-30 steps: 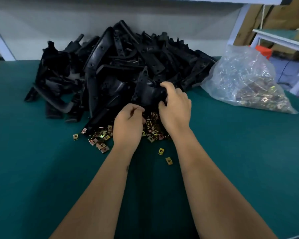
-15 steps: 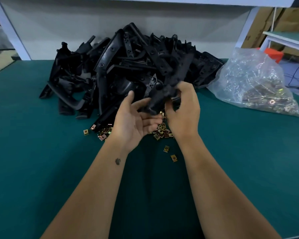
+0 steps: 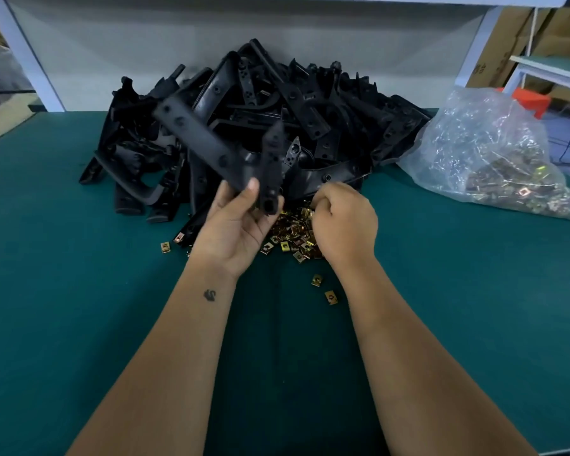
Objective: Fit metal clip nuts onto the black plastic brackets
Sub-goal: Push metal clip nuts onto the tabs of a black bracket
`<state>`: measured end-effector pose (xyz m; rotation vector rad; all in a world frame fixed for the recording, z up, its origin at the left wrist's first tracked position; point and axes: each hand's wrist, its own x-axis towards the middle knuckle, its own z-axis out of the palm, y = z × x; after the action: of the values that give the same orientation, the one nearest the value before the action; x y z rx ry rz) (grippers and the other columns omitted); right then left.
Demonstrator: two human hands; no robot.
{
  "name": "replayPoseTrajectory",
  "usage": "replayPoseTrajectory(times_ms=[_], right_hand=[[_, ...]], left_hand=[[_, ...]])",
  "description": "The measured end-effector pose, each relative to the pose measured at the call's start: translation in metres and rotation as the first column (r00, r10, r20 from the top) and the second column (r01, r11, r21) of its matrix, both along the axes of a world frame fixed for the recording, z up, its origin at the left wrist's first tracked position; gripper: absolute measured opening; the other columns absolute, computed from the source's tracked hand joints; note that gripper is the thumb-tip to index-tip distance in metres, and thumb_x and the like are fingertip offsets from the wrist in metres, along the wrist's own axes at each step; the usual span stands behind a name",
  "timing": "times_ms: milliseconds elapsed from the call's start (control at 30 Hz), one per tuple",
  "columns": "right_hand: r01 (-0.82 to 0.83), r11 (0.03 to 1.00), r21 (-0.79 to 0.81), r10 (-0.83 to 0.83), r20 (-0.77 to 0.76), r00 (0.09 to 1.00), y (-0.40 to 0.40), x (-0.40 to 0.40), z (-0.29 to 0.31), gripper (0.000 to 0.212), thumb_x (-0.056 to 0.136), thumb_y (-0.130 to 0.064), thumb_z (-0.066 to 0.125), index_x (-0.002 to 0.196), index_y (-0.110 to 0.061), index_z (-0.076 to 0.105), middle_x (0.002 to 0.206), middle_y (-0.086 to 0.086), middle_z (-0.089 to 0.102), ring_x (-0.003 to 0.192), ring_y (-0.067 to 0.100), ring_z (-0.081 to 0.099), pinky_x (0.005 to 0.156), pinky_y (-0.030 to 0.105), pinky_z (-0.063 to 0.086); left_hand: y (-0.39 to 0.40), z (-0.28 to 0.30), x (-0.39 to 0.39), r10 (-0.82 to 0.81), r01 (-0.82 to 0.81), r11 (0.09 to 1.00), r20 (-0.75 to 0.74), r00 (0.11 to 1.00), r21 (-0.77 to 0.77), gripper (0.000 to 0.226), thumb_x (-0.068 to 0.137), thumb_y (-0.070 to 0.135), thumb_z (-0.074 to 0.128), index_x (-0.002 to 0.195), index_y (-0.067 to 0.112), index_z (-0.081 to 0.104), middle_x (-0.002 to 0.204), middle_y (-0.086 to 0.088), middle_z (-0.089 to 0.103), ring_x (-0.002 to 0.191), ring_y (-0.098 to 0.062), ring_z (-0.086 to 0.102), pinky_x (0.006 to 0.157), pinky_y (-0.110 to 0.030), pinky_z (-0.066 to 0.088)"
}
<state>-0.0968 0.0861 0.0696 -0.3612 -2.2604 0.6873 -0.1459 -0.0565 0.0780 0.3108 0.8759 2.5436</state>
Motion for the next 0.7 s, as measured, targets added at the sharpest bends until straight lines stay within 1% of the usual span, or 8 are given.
replayPoseTrajectory(times_ms=[67,133,200,300,400,533,633,700], right_hand=[[0.021,0.997,0.072,-0.035,0.202,0.979,0.001,-0.001,-0.001,0.024,0.087,-0.013,0.046,0.065,-0.015,0.053,0.071,-0.003,0.052,0.066,0.017,0.045,0.052,0.030,0.029],[0.015,0.989,0.147,-0.062,0.320,0.945,-0.005,-0.005,-0.002,0.022,0.090,-0.028,0.051,0.076,-0.013,0.061,0.082,0.001,0.055,0.079,0.022,0.050,0.064,0.034,0.039],[0.013,0.985,0.174,-0.075,0.359,0.930,-0.012,-0.009,-0.004,0.030,0.087,-0.038,0.056,0.090,-0.011,0.066,0.093,0.005,0.059,0.090,0.027,0.052,0.077,0.036,0.041],[-0.003,0.988,0.152,-0.051,0.350,0.935,-0.020,-0.013,-0.005,0.028,0.084,-0.038,0.061,0.090,-0.011,0.064,0.095,0.005,0.058,0.092,0.028,0.053,0.079,0.036,0.038],[-0.017,0.999,0.052,-0.002,0.341,0.940,-0.018,-0.017,-0.004,0.018,0.087,-0.028,0.061,0.083,-0.012,0.065,0.089,0.001,0.051,0.090,0.027,0.055,0.081,0.038,0.044],[-0.017,1.000,-0.009,0.019,0.310,0.951,-0.015,-0.019,-0.007,0.015,0.090,-0.023,0.061,0.080,-0.013,0.066,0.089,-0.001,0.051,0.089,0.026,0.056,0.082,0.038,0.045],[-0.039,0.996,-0.081,0.059,0.266,0.962,-0.014,-0.020,-0.009,0.015,0.093,-0.027,0.062,0.085,-0.016,0.069,0.094,-0.003,0.055,0.090,0.021,0.056,0.076,0.035,0.046],[-0.068,0.989,-0.134,0.090,0.165,0.982,-0.015,-0.017,-0.009,0.014,0.093,-0.027,0.062,0.085,-0.018,0.069,0.089,-0.007,0.055,0.089,0.016,0.055,0.068,0.031,0.043]], left_hand=[[-0.004,-0.004,-0.007,0.084,-0.084,0.996,0.011,0.996,0.026,0.025,0.093,0.004,0.055,0.114,0.017,0.059,0.104,-0.002,0.074,0.090,-0.016,0.073,0.076,-0.028,0.058],[-0.003,-0.009,-0.012,0.126,-0.125,0.992,0.013,0.992,-0.027,0.029,0.099,-0.001,0.049,0.118,0.019,0.059,0.108,-0.002,0.073,0.096,-0.019,0.072,0.079,-0.031,0.058],[0.000,-0.013,-0.014,0.145,-0.144,0.985,0.004,0.989,-0.091,0.031,0.101,-0.003,0.046,0.121,0.018,0.058,0.114,-0.004,0.071,0.104,-0.022,0.068,0.080,-0.033,0.058],[0.005,-0.015,-0.017,0.159,-0.157,0.980,0.004,0.987,-0.124,0.031,0.101,-0.003,0.047,0.125,0.015,0.055,0.123,-0.009,0.066,0.110,-0.025,0.065,0.080,-0.032,0.057],[0.006,-0.015,-0.019,0.166,-0.162,0.981,0.028,0.986,-0.110,0.028,0.100,-0.004,0.048,0.120,0.015,0.056,0.118,-0.009,0.066,0.106,-0.025,0.065,0.079,-0.032,0.058],[0.008,-0.015,-0.021,0.176,-0.171,0.980,0.038,0.984,-0.103,0.023,0.099,-0.004,0.048,0.109,0.015,0.056,0.112,-0.008,0.067,0.097,-0.023,0.066,0.078,-0.033,0.058],[0.008,-0.015,-0.020,0.179,-0.174,0.979,0.039,0.983,-0.111,0.020,0.099,-0.004,0.049,0.102,0.015,0.056,0.107,-0.007,0.067,0.092,-0.022,0.067,0.078,-0.034,0.058],[0.008,-0.015,-0.020,0.176,-0.170,0.978,0.037,0.984,-0.123,0.019,0.099,-0.003,0.050,0.102,0.015,0.056,0.105,-0.008,0.068,0.092,-0.022,0.066,0.078,-0.034,0.058]])
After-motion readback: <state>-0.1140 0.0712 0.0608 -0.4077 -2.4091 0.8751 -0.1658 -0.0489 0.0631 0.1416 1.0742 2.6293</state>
